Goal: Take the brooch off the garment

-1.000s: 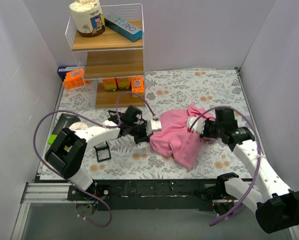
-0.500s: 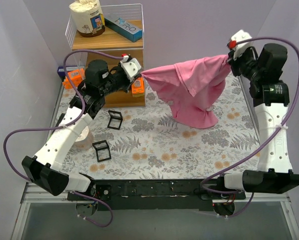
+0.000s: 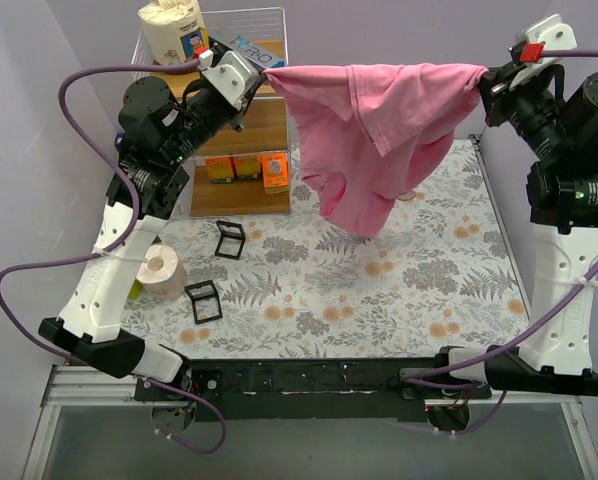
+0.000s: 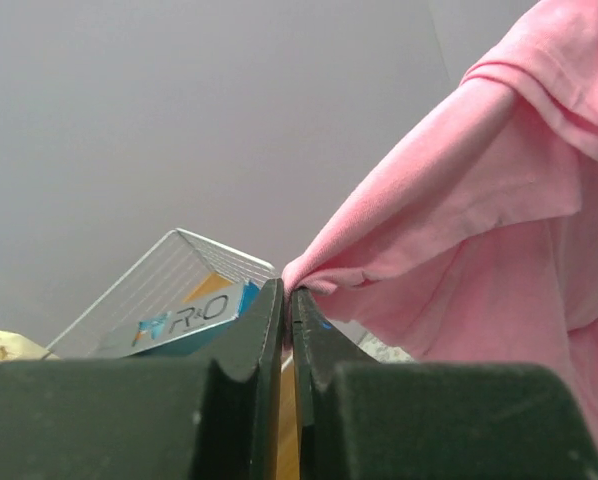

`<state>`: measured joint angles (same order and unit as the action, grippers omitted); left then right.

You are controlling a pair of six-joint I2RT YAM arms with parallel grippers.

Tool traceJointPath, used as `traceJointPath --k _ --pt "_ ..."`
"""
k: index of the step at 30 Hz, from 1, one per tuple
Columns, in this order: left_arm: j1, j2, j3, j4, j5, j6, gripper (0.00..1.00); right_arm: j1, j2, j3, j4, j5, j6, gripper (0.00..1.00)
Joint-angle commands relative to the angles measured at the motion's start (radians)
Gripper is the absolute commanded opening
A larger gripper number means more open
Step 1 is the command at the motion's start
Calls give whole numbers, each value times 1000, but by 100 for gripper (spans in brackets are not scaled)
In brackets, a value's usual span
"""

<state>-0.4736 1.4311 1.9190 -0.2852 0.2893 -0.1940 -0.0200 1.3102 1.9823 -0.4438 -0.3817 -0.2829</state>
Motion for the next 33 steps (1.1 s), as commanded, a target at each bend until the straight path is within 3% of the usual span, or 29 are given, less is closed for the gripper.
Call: traceJointPath --k 1,4,6,7,10,13,14,15,19,23,29,33 --pt "21 -44 -37 -87 71 -36 0 -26 -103 -150 -21 4 -15 1" --pt "21 -122 -212 -149 163 -39 0 -26 -169 -279 -143 -72 -94 1" --pt "20 -196 -337 -184 235 -33 0 -26 -204 -452 -206 -91 -111 1" --pt "15 -224 -476 -221 258 -32 0 -26 -236 -529 -286 -103 -149 1" --pt "1 -308 -680 -236 289 -68 0 -26 -290 -785 -377 -186 -254 32" --pt "-2 -343 -827 -243 324 -157 0 -26 -321 -841 -391 -247 -253 57" --pt "-3 -347 -857 -239 330 -188 0 -18 -330 -840 -365 -325 -272 81" --pt "-3 -347 -868 -226 350 -212 0 -5 -338 -843 -339 -338 -271 83" --pt "-5 -318 -888 -194 347 -257 0 185 -326 -864 -265 -280 -353 79" --pt "-5 -270 -879 -148 292 -288 0 482 -301 -933 -204 -180 -452 70" --pt "-5 -212 -937 -78 182 -320 0 762 -223 -1026 -131 -100 -665 58" --pt "39 -173 -954 -14 218 -445 0 929 -169 -1092 -34 -69 -754 54"
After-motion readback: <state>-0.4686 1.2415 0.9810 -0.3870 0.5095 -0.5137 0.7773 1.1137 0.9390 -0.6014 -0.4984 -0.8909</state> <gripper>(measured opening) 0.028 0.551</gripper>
